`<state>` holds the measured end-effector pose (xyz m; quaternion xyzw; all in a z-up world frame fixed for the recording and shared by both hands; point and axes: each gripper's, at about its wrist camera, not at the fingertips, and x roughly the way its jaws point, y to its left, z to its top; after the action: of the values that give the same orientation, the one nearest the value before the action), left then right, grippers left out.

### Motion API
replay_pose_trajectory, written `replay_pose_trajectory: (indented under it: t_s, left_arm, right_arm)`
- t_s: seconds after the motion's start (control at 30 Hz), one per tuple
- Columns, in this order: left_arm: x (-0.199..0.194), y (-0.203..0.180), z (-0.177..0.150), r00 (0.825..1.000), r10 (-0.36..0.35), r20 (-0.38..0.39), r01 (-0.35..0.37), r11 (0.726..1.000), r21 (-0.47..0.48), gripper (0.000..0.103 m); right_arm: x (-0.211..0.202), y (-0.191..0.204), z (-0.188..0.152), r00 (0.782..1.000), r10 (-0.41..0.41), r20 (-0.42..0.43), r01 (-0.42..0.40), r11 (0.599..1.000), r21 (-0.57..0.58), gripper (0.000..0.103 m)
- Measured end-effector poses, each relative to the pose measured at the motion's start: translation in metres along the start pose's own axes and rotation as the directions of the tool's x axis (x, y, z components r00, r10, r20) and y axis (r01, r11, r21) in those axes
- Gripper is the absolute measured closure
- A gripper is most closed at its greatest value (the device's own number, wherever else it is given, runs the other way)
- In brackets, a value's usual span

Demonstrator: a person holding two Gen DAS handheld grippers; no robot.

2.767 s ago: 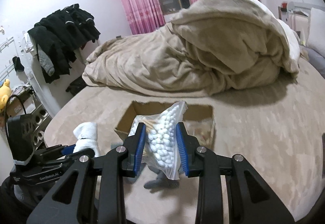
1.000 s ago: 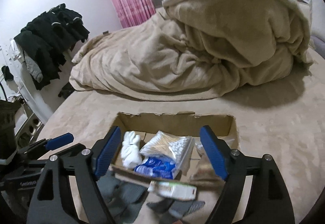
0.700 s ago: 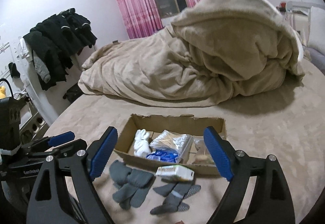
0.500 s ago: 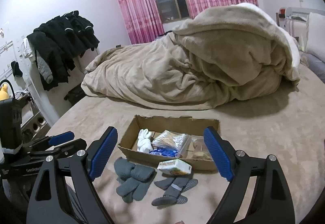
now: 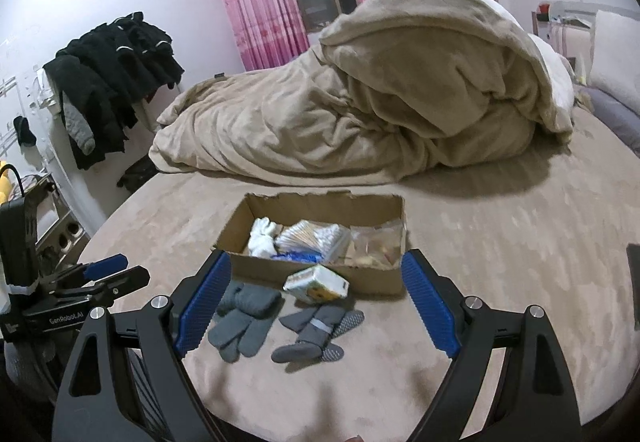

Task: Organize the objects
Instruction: 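Grasp the grey gloves with the left gripper while the right grasps the grey socks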

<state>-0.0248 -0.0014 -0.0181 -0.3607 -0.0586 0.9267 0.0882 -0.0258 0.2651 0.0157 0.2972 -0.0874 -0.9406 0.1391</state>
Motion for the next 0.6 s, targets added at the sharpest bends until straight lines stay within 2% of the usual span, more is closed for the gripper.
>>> replay_pose_trajectory:
  t_s: [0.27, 0.6]
  left_arm:
    - [0.026, -0.006, -0.015, 0.999, -0.003, -0.053, 0.004, 1.000, 0.022, 0.022]
    - [0.080, -0.008, -0.028, 0.990, -0.007, -0.144, 0.013, 0.999, 0.039, 0.022]
  right_arm:
    - [0.021, -0.003, -0.017, 0.998, 0.002, -0.063, -0.002, 1.000, 0.003, 0.014]
    - [0.063, -0.007, -0.039, 0.987, 0.014, -0.158, -0.014, 1.000, -0.002, 0.014]
